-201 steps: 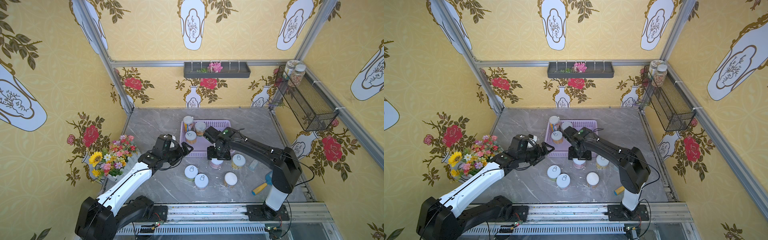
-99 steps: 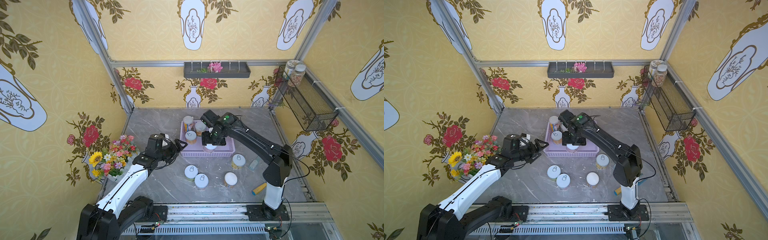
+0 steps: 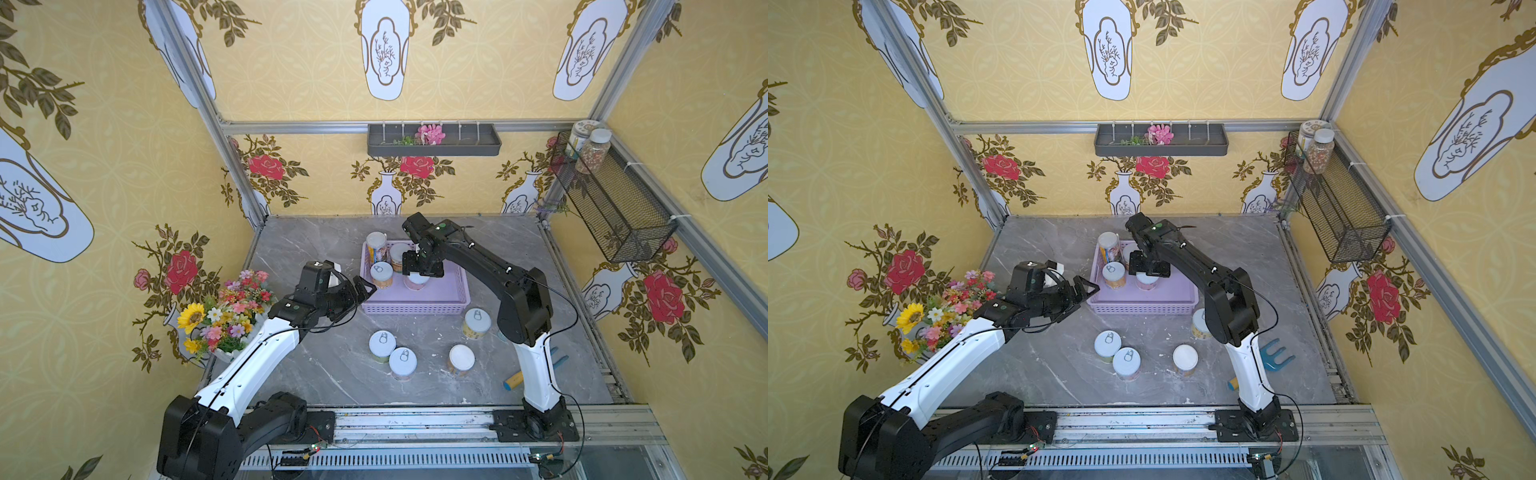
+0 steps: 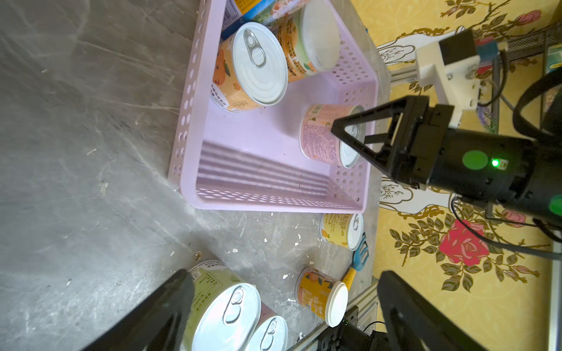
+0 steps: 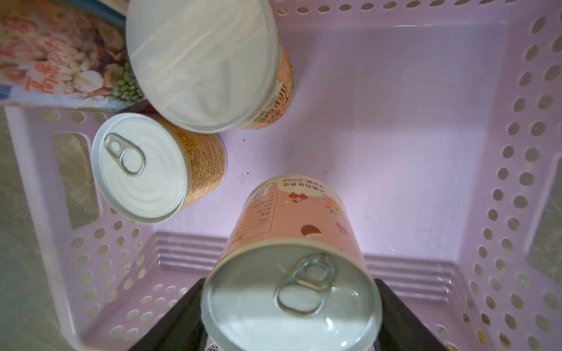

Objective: Put the canned food in the basket
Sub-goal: Place the canned food in the basket.

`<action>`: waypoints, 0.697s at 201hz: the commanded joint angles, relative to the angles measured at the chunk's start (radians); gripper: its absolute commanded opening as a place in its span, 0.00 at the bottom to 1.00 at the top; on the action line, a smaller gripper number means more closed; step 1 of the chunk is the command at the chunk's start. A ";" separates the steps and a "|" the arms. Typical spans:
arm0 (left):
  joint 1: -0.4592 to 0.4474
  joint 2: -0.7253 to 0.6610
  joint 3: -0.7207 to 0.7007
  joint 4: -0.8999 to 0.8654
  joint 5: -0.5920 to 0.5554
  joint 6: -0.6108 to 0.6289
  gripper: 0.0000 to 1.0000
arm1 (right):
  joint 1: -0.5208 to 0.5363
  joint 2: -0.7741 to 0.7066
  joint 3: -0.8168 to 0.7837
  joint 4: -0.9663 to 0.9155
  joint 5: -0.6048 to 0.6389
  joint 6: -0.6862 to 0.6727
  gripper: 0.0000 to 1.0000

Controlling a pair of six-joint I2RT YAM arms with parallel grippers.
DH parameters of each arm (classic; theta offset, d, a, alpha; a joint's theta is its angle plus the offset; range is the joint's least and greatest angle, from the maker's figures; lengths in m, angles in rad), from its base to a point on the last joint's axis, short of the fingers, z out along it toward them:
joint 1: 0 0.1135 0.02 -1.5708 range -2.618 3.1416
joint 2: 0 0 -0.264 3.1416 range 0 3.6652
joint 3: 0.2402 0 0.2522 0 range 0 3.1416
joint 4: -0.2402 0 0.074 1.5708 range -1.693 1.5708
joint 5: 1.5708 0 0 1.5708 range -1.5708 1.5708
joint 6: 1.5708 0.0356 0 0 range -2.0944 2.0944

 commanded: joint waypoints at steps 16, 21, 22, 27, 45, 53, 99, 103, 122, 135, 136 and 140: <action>-0.076 0.039 0.058 -0.035 -0.105 0.070 1.00 | -0.004 0.062 0.059 0.079 0.014 0.000 0.71; -0.085 0.045 0.065 -0.035 -0.115 0.071 1.00 | -0.004 0.072 0.068 0.082 0.008 0.000 0.71; -0.086 0.045 0.065 -0.033 -0.117 0.071 1.00 | -0.004 0.074 0.069 0.083 0.007 0.001 0.71; -0.087 0.048 0.068 -0.028 -0.125 0.071 1.00 | -0.002 0.082 0.078 0.086 0.006 0.001 0.71; -0.116 0.049 0.071 -0.008 -0.147 0.068 1.00 | -0.003 0.103 0.093 0.103 -0.008 0.010 0.71; -0.118 0.049 0.070 -0.003 -0.152 0.066 1.00 | -0.003 0.108 0.097 0.110 -0.011 0.012 0.71; -0.118 0.046 0.065 -0.009 -0.161 0.066 1.00 | 0.001 0.126 0.095 0.156 -0.049 0.031 0.71; -0.118 0.045 0.063 -0.011 -0.163 0.067 1.00 | 0.002 0.127 0.095 0.161 -0.055 0.031 0.71; -0.118 0.043 0.061 -0.016 -0.168 0.070 1.00 | 0.004 0.133 0.094 0.187 -0.079 0.035 0.71; -0.118 0.041 0.059 -0.017 -0.171 0.070 1.00 | 0.005 0.138 0.094 0.206 -0.092 0.038 0.71; -0.118 0.042 0.058 -0.017 -0.171 0.070 1.00 | 0.004 0.139 0.095 0.207 -0.092 0.038 0.71; -0.118 0.042 0.059 -0.016 -0.171 0.070 1.00 | 0.004 0.139 0.095 0.212 -0.095 0.040 0.71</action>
